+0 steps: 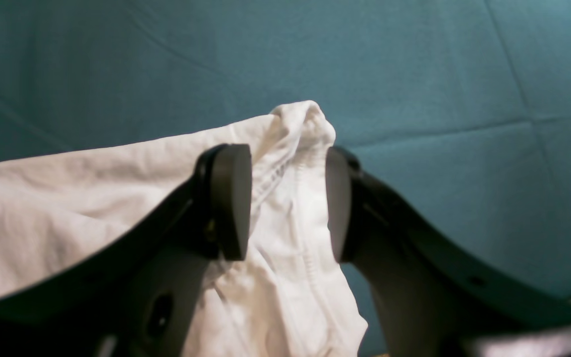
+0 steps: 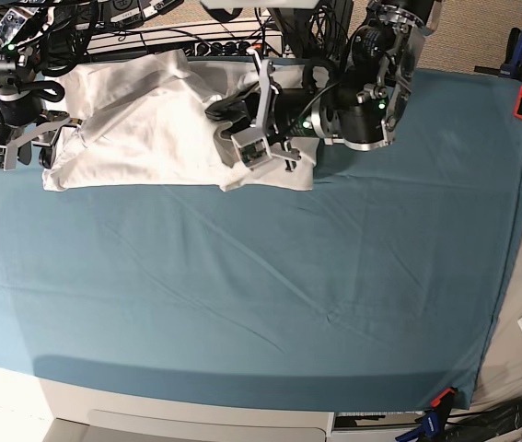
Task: Fold the T-shirt properly
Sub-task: 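Lift the strip end with the left gripper and fold it toward the right gripper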
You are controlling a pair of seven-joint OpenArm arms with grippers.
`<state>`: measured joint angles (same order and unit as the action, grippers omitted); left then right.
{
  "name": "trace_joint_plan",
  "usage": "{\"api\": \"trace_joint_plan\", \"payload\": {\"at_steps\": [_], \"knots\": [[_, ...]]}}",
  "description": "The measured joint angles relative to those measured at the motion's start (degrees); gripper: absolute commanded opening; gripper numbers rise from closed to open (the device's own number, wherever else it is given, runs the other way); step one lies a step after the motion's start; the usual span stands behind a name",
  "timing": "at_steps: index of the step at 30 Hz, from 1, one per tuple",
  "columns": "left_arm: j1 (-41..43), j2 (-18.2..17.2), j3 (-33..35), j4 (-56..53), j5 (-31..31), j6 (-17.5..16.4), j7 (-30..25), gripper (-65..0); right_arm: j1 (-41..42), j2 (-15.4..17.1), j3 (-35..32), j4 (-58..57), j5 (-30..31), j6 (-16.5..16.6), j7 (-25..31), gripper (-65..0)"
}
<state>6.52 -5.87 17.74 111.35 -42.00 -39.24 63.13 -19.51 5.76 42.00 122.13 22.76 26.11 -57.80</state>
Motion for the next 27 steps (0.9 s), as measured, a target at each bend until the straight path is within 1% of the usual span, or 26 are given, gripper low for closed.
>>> {"api": "trace_joint_plan", "payload": {"at_steps": [7, 11, 14, 18, 22, 25, 26, 27], "knots": [[0.00, 0.13, 2.84, 0.00, 0.00, -0.02, 0.00, -65.0, 0.00, 0.00, 0.00, 0.00, 0.00, -0.02, 0.00, -40.1], [-0.09, 2.05, 2.93, -2.19, 1.99, -0.02, -1.07, -65.0, 0.00, 0.00, 0.00, 0.00, 0.00, -0.02, 0.02, -40.1], [-1.11, 3.34, 3.04, -4.02, 1.95, -0.02, -1.20, -65.0, 0.00, 0.00, 0.00, 0.00, 0.00, -0.02, 0.02, -40.1], [-1.95, 3.87, 3.08, -4.57, 2.05, 0.00, -1.31, -65.0, 0.00, 0.00, 0.00, 0.00, 0.00, 0.00, 0.02, -40.1], [-1.95, 5.40, 3.10, -4.57, 2.08, 0.00, -1.64, -65.0, 0.00, 0.00, 0.00, 0.00, 0.00, 0.00, 0.11, -40.1], [-1.92, 5.55, 3.10, -4.57, 1.97, -0.02, -2.40, -65.0, 0.00, 0.00, 0.00, 0.00, 0.02, 0.00, 0.22, -40.1], [-1.92, 5.55, 3.10, -4.57, 2.03, -0.11, -2.38, -57.9, 0.00, 0.00, 0.00, 0.00, 0.02, 0.00, 0.22, -40.1], [-1.92, 5.55, 3.10, -4.57, 2.05, -0.13, -2.38, -49.2, 0.00, 0.00, 0.00, 0.00, 0.24, -0.02, 0.22, -40.1]]}}
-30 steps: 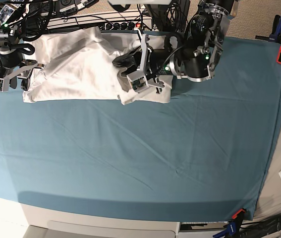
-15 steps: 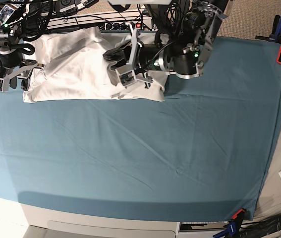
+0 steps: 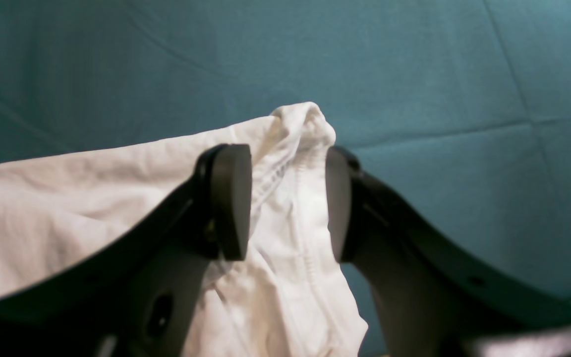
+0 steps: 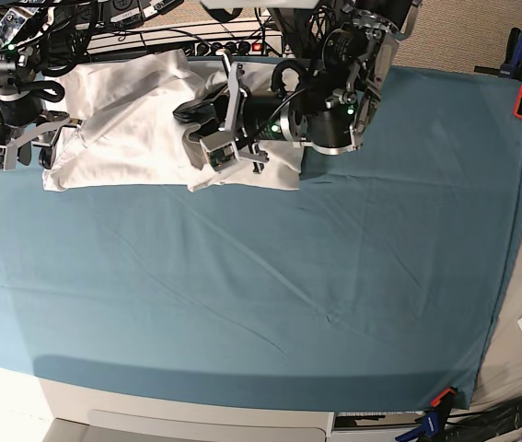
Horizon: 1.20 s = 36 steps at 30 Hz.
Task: Fold the T-shirt properly
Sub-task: 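Lift the strip end with the left gripper and fold it toward the right gripper, then lay the folded end down with the left gripper and release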
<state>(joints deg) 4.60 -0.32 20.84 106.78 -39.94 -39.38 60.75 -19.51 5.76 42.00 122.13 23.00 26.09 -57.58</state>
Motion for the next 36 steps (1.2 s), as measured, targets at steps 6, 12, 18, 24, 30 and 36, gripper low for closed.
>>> {"api": "trace_joint_plan", "payload": {"at_steps": [6, 12, 18, 24, 30, 36], "knots": [[0.00, 0.00, 0.00, 0.00, -0.15, -0.13, -0.87, -36.7, 0.00, 0.00, 0.00, 0.00, 1.01, 0.02, 0.00, -40.1], [-0.02, 0.00, 0.00, 0.09, -0.15, -0.13, -0.85, -40.7, 0.00, 0.00, 0.00, 0.00, 1.01, 0.02, 0.00, -40.1], [-0.02, -0.02, -4.59, 6.69, -0.52, -0.35, 1.44, -65.0, 0.00, 0.02, 0.00, 0.00, 1.01, 0.02, 0.00, -40.1], [2.01, -2.23, -14.10, 9.55, 5.44, 7.52, 0.90, -65.0, 0.00, 0.07, 0.00, 0.00, 0.98, 0.00, -0.02, -40.1], [7.63, -5.42, -18.27, 9.84, 7.26, 11.34, 0.90, -65.0, 0.00, 0.09, 0.00, 0.00, 0.98, 0.02, 0.00, -40.1], [11.13, -5.55, -17.90, 10.51, 6.23, 11.30, 1.31, -65.0, 0.00, 0.09, 0.00, 0.00, 0.98, 0.00, 0.02, -40.1]]}}
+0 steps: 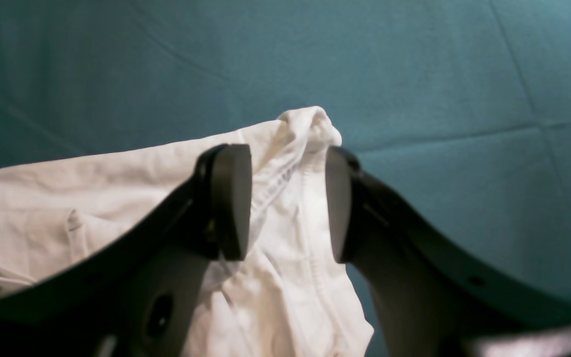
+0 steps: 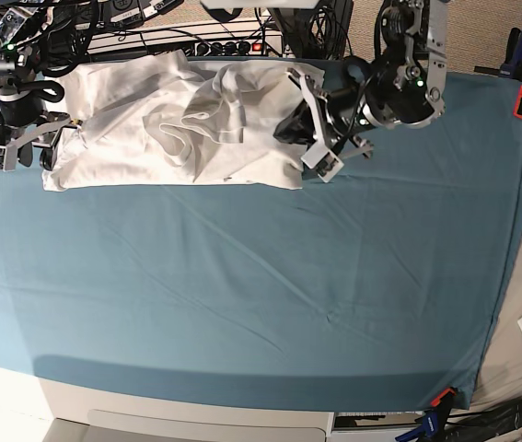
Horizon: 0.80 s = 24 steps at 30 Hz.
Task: Fold the T-shirt properly
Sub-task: 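Lay the folded end down with the left gripper and release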
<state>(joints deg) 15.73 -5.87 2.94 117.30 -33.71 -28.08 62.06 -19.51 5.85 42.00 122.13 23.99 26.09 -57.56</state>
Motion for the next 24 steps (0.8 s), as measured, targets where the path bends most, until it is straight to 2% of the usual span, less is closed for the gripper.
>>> {"api": "trace_joint_plan", "payload": {"at_steps": [5, 7, 11, 15, 17, 19, 21, 24], "knots": [[0.42, -0.02, 3.28, 0.04, 2.97, 0.09, -2.34, -65.0, 0.00, 0.00, 0.00, 0.00, 0.02, 0.02, 0.02, -40.1], [0.52, 0.11, 6.51, 0.07, 7.56, 3.15, -3.82, -65.0, 0.02, 0.00, 0.00, 0.00, 0.00, 0.02, 0.02, -40.1], [0.46, 0.24, 14.34, -0.26, 16.00, 6.08, -6.08, -65.0, 0.02, 0.00, 0.00, 0.00, 0.02, 0.00, 0.61, -40.1], [0.44, 0.63, 21.79, -0.31, 18.03, 6.64, -6.64, -65.0, 0.04, 0.00, 0.00, 0.00, 0.02, 0.02, 0.61, -40.1], [0.39, 0.94, 25.27, -0.31, 16.26, 3.10, -6.73, -65.0, 0.13, 0.00, 0.00, 0.00, 0.00, 0.00, 0.61, -40.1], [0.42, 0.94, 28.26, -0.31, 12.13, -2.12, -6.88, -65.0, 0.15, 0.00, 0.00, 0.00, 0.02, 0.00, 0.61, -40.1], [0.42, 0.94, 30.14, -0.31, 9.49, -5.44, -6.91, -65.0, 0.13, 0.00, 0.00, 0.00, 0.00, 0.00, 0.59, -40.1], [0.00, 0.85, 30.42, -0.31, 9.44, -5.42, -6.78, -65.0, 0.15, 0.00, 0.00, 0.00, 0.02, 0.02, 0.61, -40.1]]}}
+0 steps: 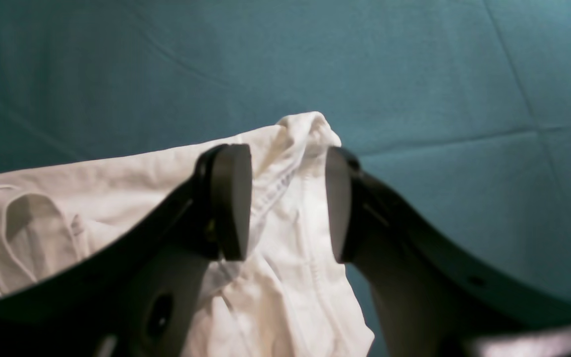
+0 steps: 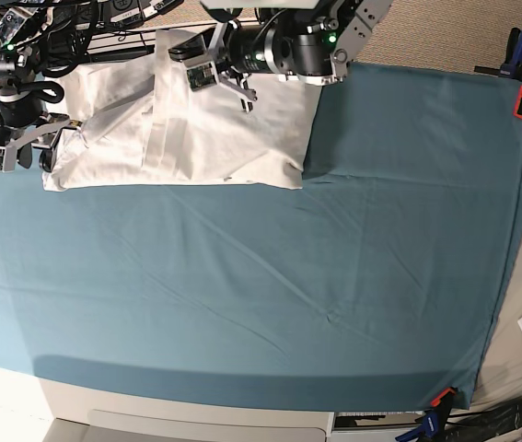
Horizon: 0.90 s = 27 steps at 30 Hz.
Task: Fold the T-shirt properly
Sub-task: 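Lay the folded end down with the left gripper and release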
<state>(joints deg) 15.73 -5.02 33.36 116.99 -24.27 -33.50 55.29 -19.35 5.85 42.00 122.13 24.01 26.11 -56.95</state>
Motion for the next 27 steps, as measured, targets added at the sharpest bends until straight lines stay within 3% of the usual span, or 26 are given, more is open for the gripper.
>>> {"api": "trace_joint_plan", "payload": {"at_steps": [2, 6, 10, 15, 20, 27], "knots": [[-0.52, -0.02, -0.70, 0.00, 1.95, 0.33, -0.07, -65.0, -0.02, 0.00, 0.00, 0.00, -0.02, -0.02, 0.00, -40.1], [-0.39, -0.09, -4.37, 0.00, 4.31, 4.57, 0.15, -65.0, -0.04, 0.79, 0.00, 0.00, -0.02, 0.02, -0.52, -40.1], [-0.39, -1.09, -8.41, 0.00, 4.04, 4.59, 0.31, -65.0, 0.00, 5.55, 0.07, 0.00, -3.19, 0.02, -1.33, -40.1], [-0.35, -3.98, -11.32, 0.00, 1.75, 3.39, 0.57, -65.0, 0.02, 9.46, 3.93, -1.18, -2.36, 0.46, -1.29, -40.1], [-0.20, -3.89, -12.35, 0.07, 1.16, 2.58, 0.66, -65.0, 2.03, 14.73, 10.78, -12.31, 3.45, 0.98, -3.23, -40.1], [-0.20, -3.91, -18.27, 3.37, 1.07, 5.46, -0.07, -65.0, 6.97, 20.81, 13.92, -32.09, 23.10, 7.30, -14.40, -40.1]]}}
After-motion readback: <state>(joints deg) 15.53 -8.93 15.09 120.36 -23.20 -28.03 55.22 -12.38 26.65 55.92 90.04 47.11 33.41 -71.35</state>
